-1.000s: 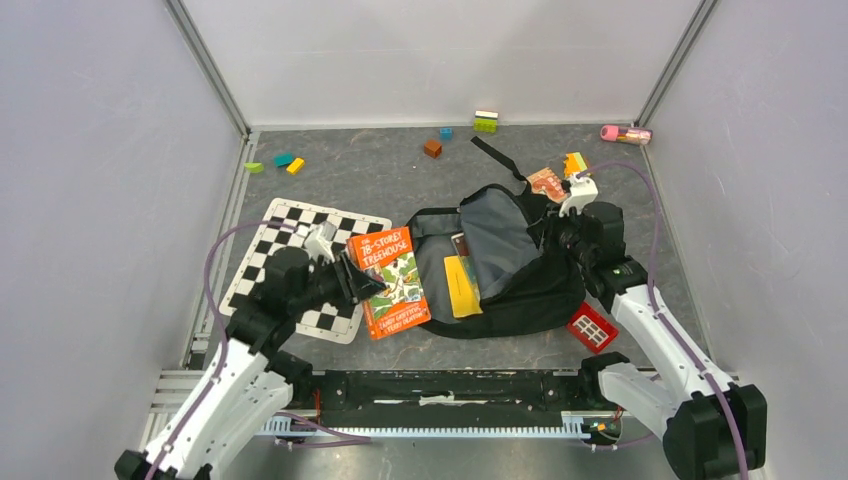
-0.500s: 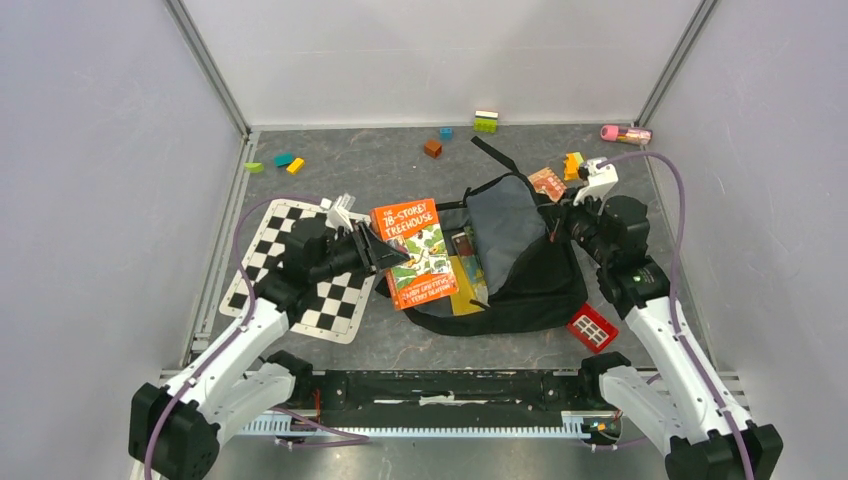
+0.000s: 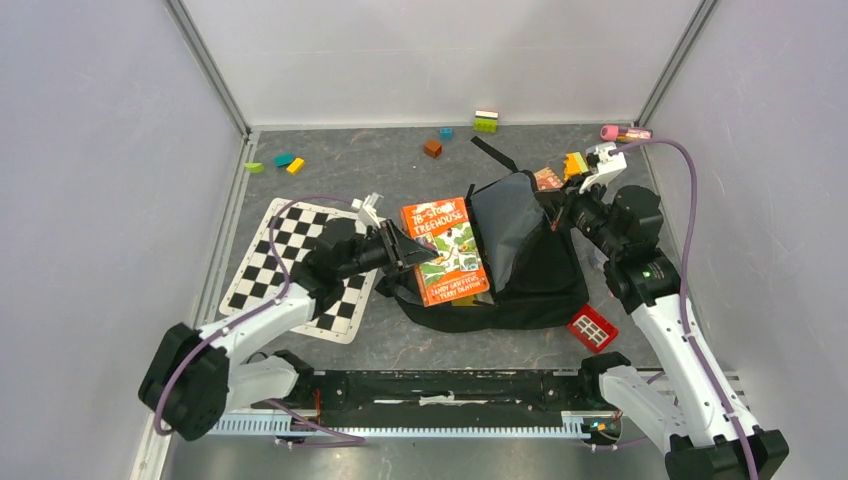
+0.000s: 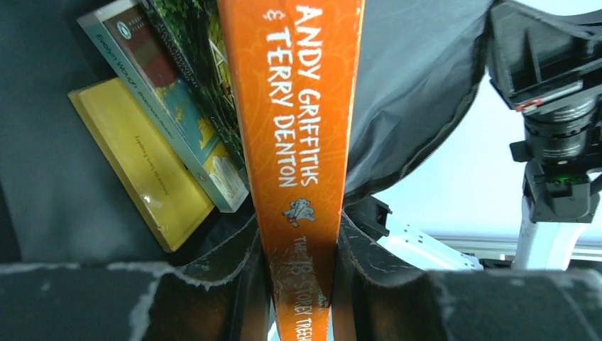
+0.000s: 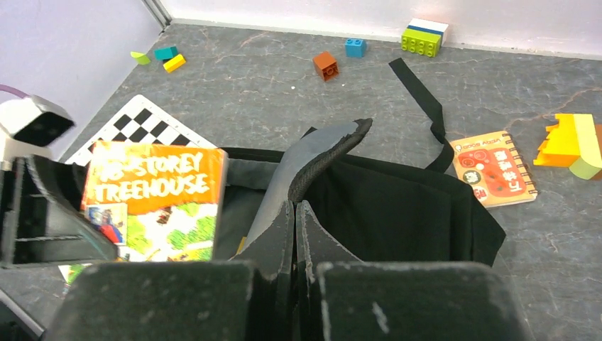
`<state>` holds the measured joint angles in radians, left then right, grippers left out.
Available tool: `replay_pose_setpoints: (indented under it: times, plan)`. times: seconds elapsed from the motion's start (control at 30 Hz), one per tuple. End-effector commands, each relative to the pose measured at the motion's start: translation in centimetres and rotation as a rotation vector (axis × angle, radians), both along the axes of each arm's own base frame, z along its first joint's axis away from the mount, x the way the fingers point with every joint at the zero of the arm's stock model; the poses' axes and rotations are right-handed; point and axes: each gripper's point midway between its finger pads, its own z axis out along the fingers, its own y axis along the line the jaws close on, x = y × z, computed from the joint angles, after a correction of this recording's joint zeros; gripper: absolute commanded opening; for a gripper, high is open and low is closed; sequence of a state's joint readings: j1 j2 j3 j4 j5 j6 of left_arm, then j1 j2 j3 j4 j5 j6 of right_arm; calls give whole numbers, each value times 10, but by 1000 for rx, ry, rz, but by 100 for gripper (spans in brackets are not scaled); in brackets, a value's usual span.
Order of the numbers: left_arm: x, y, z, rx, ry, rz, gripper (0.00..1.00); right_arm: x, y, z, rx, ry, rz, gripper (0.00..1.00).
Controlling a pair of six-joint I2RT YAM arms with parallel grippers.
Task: Pack the student bag
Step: Place the book in the student bag.
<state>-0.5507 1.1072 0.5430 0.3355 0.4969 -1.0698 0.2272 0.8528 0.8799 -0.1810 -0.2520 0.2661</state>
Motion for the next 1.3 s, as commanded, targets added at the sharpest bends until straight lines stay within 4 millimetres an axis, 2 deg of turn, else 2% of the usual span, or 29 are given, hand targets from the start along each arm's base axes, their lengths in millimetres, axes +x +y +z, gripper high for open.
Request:
replay_pose_setpoints:
  times: [0.0,0.17,0.27,0.37,0.43,0.57,0.67,0.77,0.8,0.9,1.03,1.1,1.27]
  plan:
    - [16,-22,50,-156,-133,1,2,-2,-2,73,80,-205,-11,0]
    - [16,-36,61,-248,-210,-20,2,-11,5,95,112,-256,38,0]
    - [21,-40,54,-238,-214,-9,2,-15,8,103,132,-270,56,0]
    - [24,-46,29,-172,-186,-11,2,-22,11,115,172,-298,75,0]
    - [23,-49,3,-99,-144,-20,2,-29,15,124,202,-321,106,0]
    - [25,-45,-33,-12,-77,19,2,-34,18,133,234,-339,128,0]
    - [23,-49,-43,13,-56,26,2,-31,20,129,242,-327,133,0]
    - [21,-61,-47,36,-47,0,2,-29,23,123,258,-312,147,0]
    - [19,-65,-54,63,-24,-7,2,-29,23,120,260,-306,147,0]
    - [19,-80,-55,74,-24,-27,2,-28,22,117,255,-305,139,0]
    - [23,-102,-48,36,-32,-28,2,-25,19,109,241,-297,119,0]
    - [27,-111,-44,22,-42,-15,2,-23,18,99,236,-278,110,0]
    - [37,-137,-43,10,-65,32,2,-17,22,58,232,-194,109,0]
